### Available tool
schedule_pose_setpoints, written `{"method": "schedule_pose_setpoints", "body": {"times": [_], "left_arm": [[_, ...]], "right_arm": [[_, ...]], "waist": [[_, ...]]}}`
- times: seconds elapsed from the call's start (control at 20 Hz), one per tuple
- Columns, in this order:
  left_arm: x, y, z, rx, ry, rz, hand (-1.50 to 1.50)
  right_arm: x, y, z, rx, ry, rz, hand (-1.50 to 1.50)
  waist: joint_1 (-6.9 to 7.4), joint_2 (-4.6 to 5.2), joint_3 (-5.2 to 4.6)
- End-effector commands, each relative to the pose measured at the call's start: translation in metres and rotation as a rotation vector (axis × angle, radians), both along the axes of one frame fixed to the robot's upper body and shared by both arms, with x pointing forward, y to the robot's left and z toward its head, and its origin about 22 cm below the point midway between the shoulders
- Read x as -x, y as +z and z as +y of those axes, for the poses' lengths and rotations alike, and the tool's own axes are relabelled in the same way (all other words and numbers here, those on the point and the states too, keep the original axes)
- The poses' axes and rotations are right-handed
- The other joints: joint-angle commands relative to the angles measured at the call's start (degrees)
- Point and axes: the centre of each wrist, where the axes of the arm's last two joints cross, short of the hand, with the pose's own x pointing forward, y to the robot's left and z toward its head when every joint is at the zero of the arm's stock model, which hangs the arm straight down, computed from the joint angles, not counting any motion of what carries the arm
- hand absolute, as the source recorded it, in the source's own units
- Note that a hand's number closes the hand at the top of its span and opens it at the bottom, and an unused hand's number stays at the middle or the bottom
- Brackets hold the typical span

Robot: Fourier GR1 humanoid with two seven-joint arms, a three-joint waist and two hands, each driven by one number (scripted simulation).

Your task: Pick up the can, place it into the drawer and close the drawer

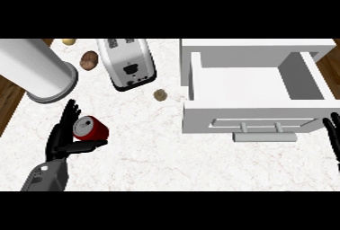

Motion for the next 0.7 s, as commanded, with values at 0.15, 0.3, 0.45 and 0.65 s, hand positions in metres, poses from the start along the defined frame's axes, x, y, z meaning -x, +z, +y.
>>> {"method": "schedule_pose_setpoints", "body": {"times": [0.15, 0.3, 0.45, 0.65], "left_arm": [[0.005, -0.011, -0.015, 0.004, -0.015, -0.002, -1.5], [-0.008, -0.004, -0.033, -0.007, -0.043, -0.007, -1.5], [-0.019, 0.002, -0.026, 0.005, -0.073, -0.011, -1.5], [-0.029, -0.001, -0.039, 0.027, -0.096, -0.028, 1.5]], "right_arm": [[0.013, 0.01, -0.002, -0.003, 0.002, -0.008, -1.5], [0.012, -0.009, -0.006, -0.016, 0.007, -0.013, -1.5], [0.01, 0.011, 0.001, -0.014, 0.013, 0.007, -1.5], [0.025, 0.002, -0.022, -0.023, 0.013, -0.009, -1.5]], "waist": [[0.02, -0.04, 0.01], [0.03, -0.04, 0.02], [0.02, -0.02, 0.0], [-0.28, 0.0, 0.0]]}}
